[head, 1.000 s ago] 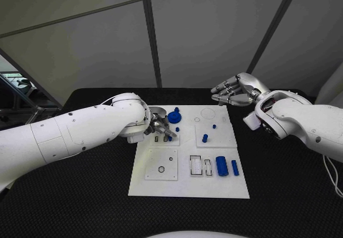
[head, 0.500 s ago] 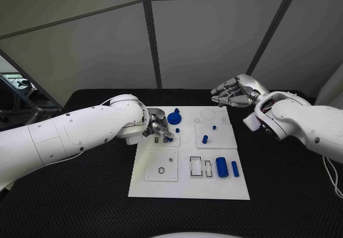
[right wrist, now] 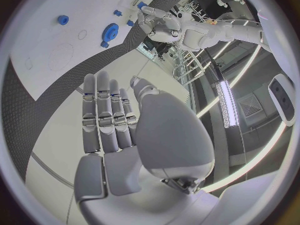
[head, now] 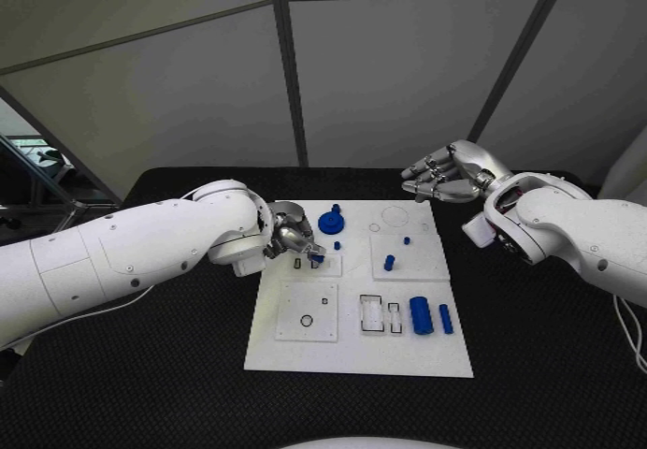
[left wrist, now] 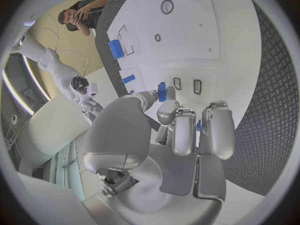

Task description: Assemble the parts on the task board

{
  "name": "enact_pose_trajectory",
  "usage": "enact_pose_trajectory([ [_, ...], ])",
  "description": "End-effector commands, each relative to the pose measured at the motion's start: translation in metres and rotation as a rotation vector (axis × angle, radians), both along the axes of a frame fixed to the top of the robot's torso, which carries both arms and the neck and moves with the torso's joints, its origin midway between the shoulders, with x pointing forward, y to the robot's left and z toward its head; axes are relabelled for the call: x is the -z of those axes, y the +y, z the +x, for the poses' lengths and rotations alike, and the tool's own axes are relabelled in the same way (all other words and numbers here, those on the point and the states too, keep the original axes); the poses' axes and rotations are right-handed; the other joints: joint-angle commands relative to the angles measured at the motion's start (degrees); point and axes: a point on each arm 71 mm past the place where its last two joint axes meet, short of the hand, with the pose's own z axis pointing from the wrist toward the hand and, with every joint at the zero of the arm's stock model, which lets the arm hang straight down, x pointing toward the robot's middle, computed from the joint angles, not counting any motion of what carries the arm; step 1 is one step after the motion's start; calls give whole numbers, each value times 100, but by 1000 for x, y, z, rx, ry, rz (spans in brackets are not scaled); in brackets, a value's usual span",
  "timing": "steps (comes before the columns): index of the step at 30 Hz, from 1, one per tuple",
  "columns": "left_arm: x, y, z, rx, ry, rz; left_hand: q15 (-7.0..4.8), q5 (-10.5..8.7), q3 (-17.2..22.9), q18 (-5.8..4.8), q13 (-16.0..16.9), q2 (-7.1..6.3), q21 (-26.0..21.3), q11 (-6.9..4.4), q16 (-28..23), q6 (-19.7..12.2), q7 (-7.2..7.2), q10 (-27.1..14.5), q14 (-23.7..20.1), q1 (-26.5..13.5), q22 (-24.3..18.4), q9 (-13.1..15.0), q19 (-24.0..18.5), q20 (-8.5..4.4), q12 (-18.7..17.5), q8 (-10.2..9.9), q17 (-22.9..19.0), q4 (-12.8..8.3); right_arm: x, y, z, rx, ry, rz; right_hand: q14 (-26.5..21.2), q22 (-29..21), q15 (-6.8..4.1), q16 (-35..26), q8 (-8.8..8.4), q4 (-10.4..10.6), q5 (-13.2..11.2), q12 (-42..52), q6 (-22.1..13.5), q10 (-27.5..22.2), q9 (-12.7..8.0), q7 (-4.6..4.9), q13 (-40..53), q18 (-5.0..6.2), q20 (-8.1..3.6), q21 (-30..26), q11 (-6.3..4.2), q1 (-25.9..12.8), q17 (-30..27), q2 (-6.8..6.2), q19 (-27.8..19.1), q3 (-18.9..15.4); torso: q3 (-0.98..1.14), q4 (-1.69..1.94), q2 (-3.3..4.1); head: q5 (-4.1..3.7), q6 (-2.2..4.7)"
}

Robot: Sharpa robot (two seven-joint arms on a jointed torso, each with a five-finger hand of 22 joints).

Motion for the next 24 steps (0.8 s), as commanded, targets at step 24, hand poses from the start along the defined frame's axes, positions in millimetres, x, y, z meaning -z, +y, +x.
enact_pose_trajectory([
  [24, 11, -1, -13, -68, -174, 6, -11, -6, 984, 18, -126, 3, -73, -6, -24, -35, -2, -28, 354, -98, -70, 36, -1, -18, -125, 53, 678, -936, -1, 0, 1, -2, 0, -3, 4, -29, 45, -59, -12, 50, -6, -25, -45, -54, 1, -3, -20, 57, 45, -64, -6, -98, -12, -6, 0, -18, 31, 43, -44, 71, -116],
])
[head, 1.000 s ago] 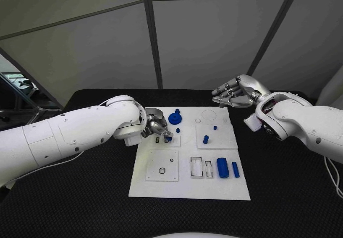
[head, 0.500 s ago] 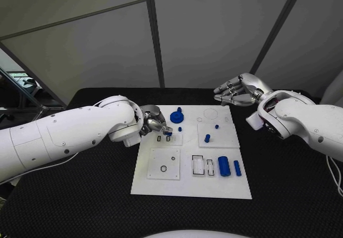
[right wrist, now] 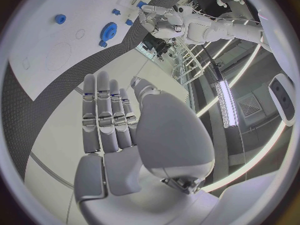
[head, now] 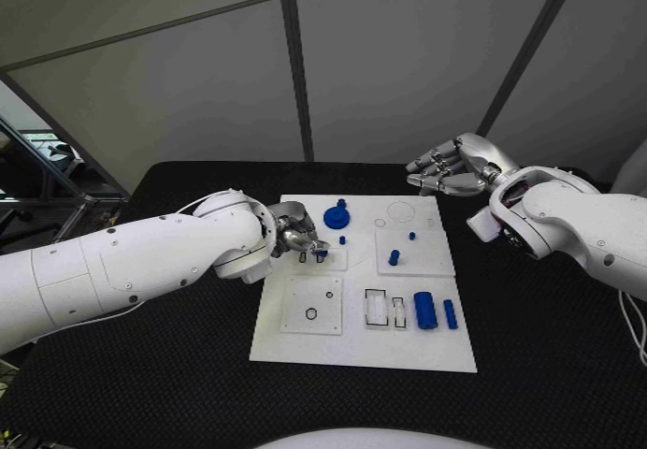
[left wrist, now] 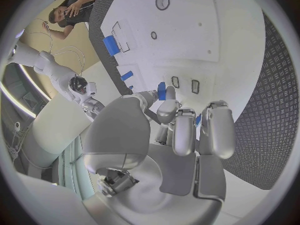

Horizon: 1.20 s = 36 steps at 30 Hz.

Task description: Assemble the parts on the task board

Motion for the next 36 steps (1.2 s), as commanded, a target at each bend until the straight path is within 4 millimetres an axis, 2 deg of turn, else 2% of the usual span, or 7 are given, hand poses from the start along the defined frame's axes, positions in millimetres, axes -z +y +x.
enact_pose_trajectory([
  [1, -2, 1, 3, -7, -63, 27, -11, 3, 873, 18, -5, 30, -19, -7, -24, -35, -3, -27, 354, -36, -5, 8, -1, -18, -11, 28, 678, -826, -1, 1, 0, -7, -2, -1, 4, -10, 45, -40, -12, 35, -6, -25, -45, -54, 1, -3, -7, 57, 45, -38, -6, -53, -6, -6, 0, -2, -1, -1, 2, 5, -2],
  [7, 1, 0, 2, 5, -55, 43, -11, 3, 885, 18, -9, 29, -20, -8, -24, -35, -3, -27, 354, -48, -4, 13, -1, -18, -14, 31, 678, -831, -1, 2, 0, -9, -1, -1, 4, -10, 45, -40, -12, 35, -6, -25, -45, -54, 1, -3, -7, 57, 45, -38, -6, -53, -6, -6, 0, -2, 2, 1, 0, 11, -1],
  [11, 2, 0, 1, 20, -43, 57, -12, 3, 896, 18, -41, 26, -21, -8, -24, -36, -4, -41, 354, -55, -4, 18, -2, -18, -41, 34, 678, -841, -1, 3, 0, -11, 0, -2, 5, -18, 48, -50, -11, 42, -5, -24, -49, -59, 1, -2, -12, 57, 49, -51, -3, -68, -8, -4, 2, -11, -5, -2, 9, 10, -2],
  [15, 3, -1, 1, 33, -36, 73, -12, 3, 912, 17, -63, 19, -18, -9, -25, -39, -5, -49, 354, -67, 2, 26, 0, -17, -58, 39, 678, -857, -1, 3, 0, -12, 1, -2, 8, -27, 50, -59, -10, 52, 4, -23, -53, -64, 2, 0, -16, 58, 52, -63, -1, -86, -10, -2, 5, -21, 5, -5, 9, 13, -13],
  [25, 6, -3, 4, 56, -28, 109, -13, 2, 931, 15, -110, 12, -13, -11, -26, -38, -7, -65, 354, -84, 13, 39, 3, -17, -95, 49, 678, -876, -1, 5, 0, -18, 1, -1, 16, -45, 53, -80, -7, 66, 45, -19, -58, -70, 3, 0, -24, 60, 59, -89, 1, -117, -12, -1, 15, -43, 4, -2, 10, 17, -29],
  [32, 7, -4, 7, 56, -29, 121, -14, 2, 943, 12, -119, 8, -4, -12, -26, -39, -8, -64, 354, -95, 28, 47, 8, -17, -101, 56, 678, -888, -1, 7, -1, -23, 1, 0, 16, -45, 53, -80, -7, 66, 45, -19, -58, -70, 3, 0, -24, 60, 59, -89, 1, -117, -12, -1, 15, -43, 11, -16, 10, 6, -25],
  [36, 7, -4, 7, 62, -25, 128, -15, 3, 953, 9, -121, 5, 6, -13, -27, -40, -9, -60, 354, -103, 44, 55, 13, -17, -101, 62, 678, -900, -1, 7, -1, -24, 1, 0, 16, -45, 53, -80, -7, 66, 45, -19, -58, -70, 3, 0, -24, 60, 59, -89, 1, -117, -12, -1, 15, -43, 6, -8, 7, -12, -38],
])
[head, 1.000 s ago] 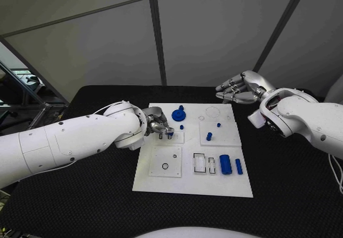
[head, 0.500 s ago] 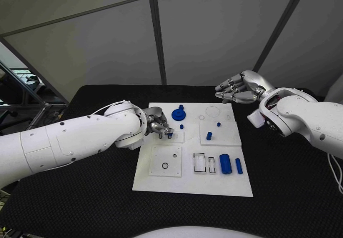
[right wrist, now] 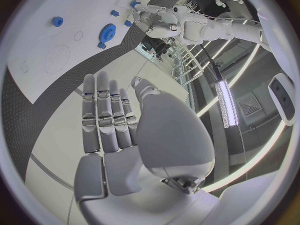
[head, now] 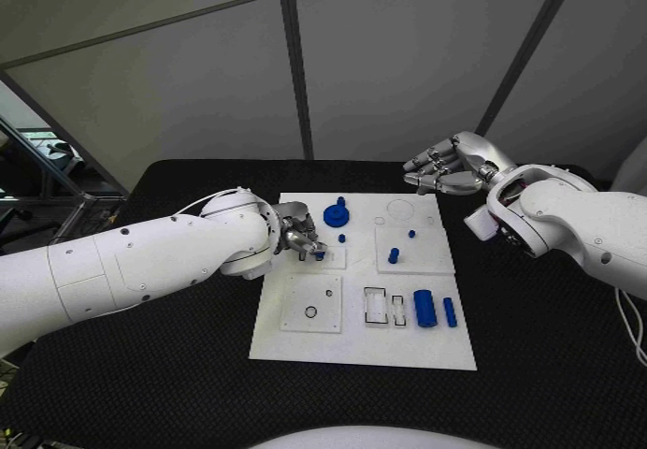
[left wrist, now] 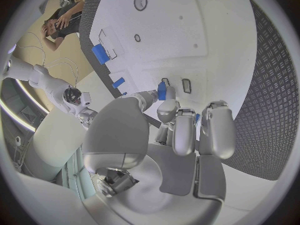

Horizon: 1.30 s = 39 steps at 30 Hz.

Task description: Assemble the parts on the task board

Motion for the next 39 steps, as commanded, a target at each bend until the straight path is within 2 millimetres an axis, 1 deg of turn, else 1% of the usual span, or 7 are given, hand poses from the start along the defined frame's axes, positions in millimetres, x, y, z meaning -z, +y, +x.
enact_pose_trajectory([
  [1, 0, 0, 0, 17, 5, 30, -16, 25, 884, 6, -22, 47, 13, -4, -27, -41, -11, -31, 354, -22, 22, 17, 18, -17, -42, 46, 678, -862, -1, 2, -1, -12, -4, 0, -4, -5, 33, -15, -7, 32, 20, -19, -58, -28, 3, 1, -6, 61, 39, -26, 1, -65, -8, -8, -5, -9, -4, 7, -4, -28, -7],
  [10, 1, 0, -1, 33, 18, 45, -19, 123, 959, -2, -142, 20, 40, -9, -29, -48, -17, -56, 355, -111, 71, 78, 33, -19, -123, 99, 679, -936, -1, 2, 0, -13, -2, 0, 1, -15, 33, -25, -4, 37, 41, -16, -58, -28, 4, -1, -9, 62, 41, -39, 1, -75, -9, -5, 2, -18, -7, 12, -3, -44, -16],
  [16, 1, -1, -2, 38, 22, 49, -20, 152, 978, -5, -203, 10, 50, -12, -28, -50, -21, -72, 355, -145, 88, 100, 37, -20, -165, 119, 681, -958, -1, 3, 0, -15, 0, -1, 1, -15, 33, -25, -4, 37, 41, -16, -58, -28, 4, -1, -9, 62, 41, -39, 1, -75, -9, -5, 2, -18, -5, 9, -2, -38, -21],
  [21, 1, 0, -2, 39, 23, 50, -22, 167, 988, -5, -224, 5, 52, -14, -30, -50, -24, -75, 355, -163, 92, 111, 38, -21, -178, 130, 680, -968, -1, 2, 0, -15, 2, -2, 1, -15, 33, -25, -4, 37, 41, -16, -58, -28, 4, -1, -9, 62, 41, -39, 1, -75, -9, -5, 2, -18, -6, 12, -1, -42, 3],
  [30, 1, -2, -2, 42, 24, 50, -29, 190, 978, -13, -256, -27, 76, -27, -28, -45, -44, -48, 357, -251, 133, 147, 51, -25, -182, 168, 684, -987, -1, 2, 0, -14, 3, -3, 5, -22, 34, -33, -2, 43, 53, -14, -58, -28, 5, -1, -12, 63, 43, -49, 1, -89, -10, -5, 7, -29, -1, 7, 4, -35, -6],
  [34, 1, -3, -2, 47, 27, 52, -51, 186, 911, -10, -60, -63, 71, -62, -28, 21, -94, 63, 358, -387, 132, 176, 50, -37, -9, 216, 685, -967, -1, 2, 0, -13, 4, -3, 5, -25, 35, -36, -2, 45, 56, -14, -59, -30, 5, 0, -13, 63, 44, -53, 1, -94, -10, -7, 8, -34, -2, 5, 1, -30, -10],
  [39, 2, -3, -3, 54, 35, 58, -75, 181, 807, -16, -20, -96, 88, -89, -29, 84, -133, 83, 358, -565, 167, 173, 60, -56, 40, 223, 688, -907, 0, 2, 1, -13, 5, -4, 5, -29, 36, -41, -3, 46, 62, -15, -61, -33, 5, 0, -15, 63, 45, -59, 3, -99, -11, -8, 10, -39, -1, 10, -2, -31, -23],
])
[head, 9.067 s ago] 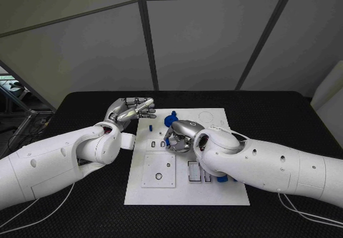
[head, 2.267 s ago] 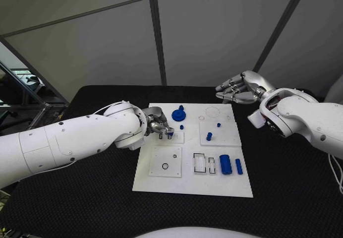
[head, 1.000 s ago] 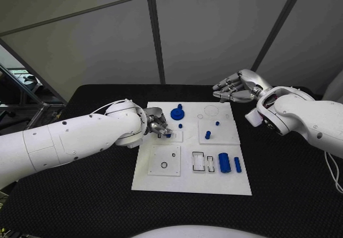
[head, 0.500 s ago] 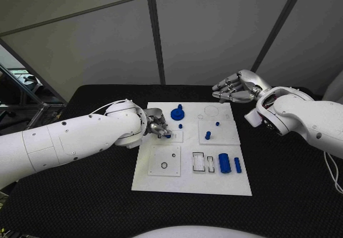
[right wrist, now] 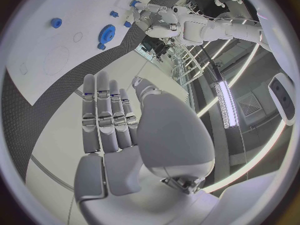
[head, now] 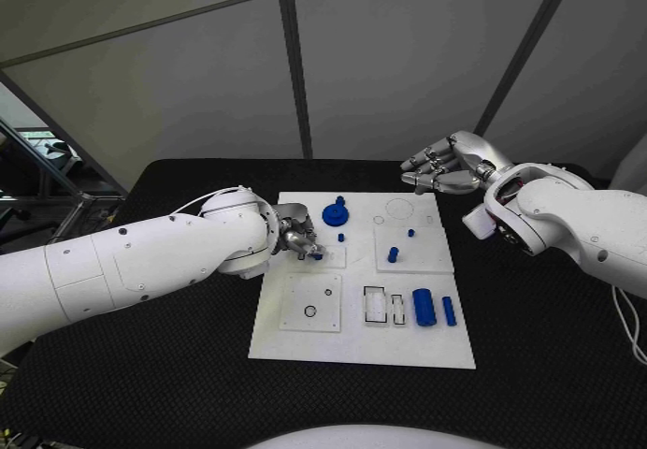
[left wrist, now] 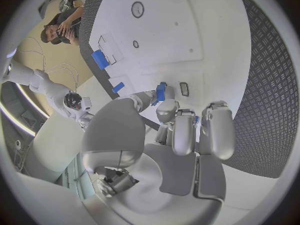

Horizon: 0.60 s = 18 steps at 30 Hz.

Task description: Assemble the parts on the task board

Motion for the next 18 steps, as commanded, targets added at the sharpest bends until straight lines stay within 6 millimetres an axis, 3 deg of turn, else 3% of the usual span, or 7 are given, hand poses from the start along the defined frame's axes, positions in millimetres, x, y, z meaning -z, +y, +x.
enact_pose_trajectory([
  [1, 2, -2, -2, 20, 23, 23, -38, 23, 469, -16, 19, 3, 37, -5, -29, 29, -28, 40, 363, -93, 12, -7, 60, -59, 48, 16, 688, -507, -1, 1, 0, -8, 0, -2, 5, -5, 36, -22, -3, 17, 16, -15, -22, -33, 4, -1, -9, 62, 45, -31, 3, -54, -7, -9, 10, -9, 2, -1, -2, 2, -10],
  [18, 3, -2, -1, 24, 28, 26, -62, 26, 253, -38, 138, 60, 103, -36, -26, 181, -65, 105, 367, -485, 126, -43, 100, -83, 176, -3, 697, -290, -1, 1, 1, -6, 3, -4, 10, -21, 36, -40, -1, 17, 65, -13, -26, -37, 5, -2, -15, 64, 47, -52, 2, -58, -9, -2, 20, -19, 2, 1, 1, -2, -26],
])
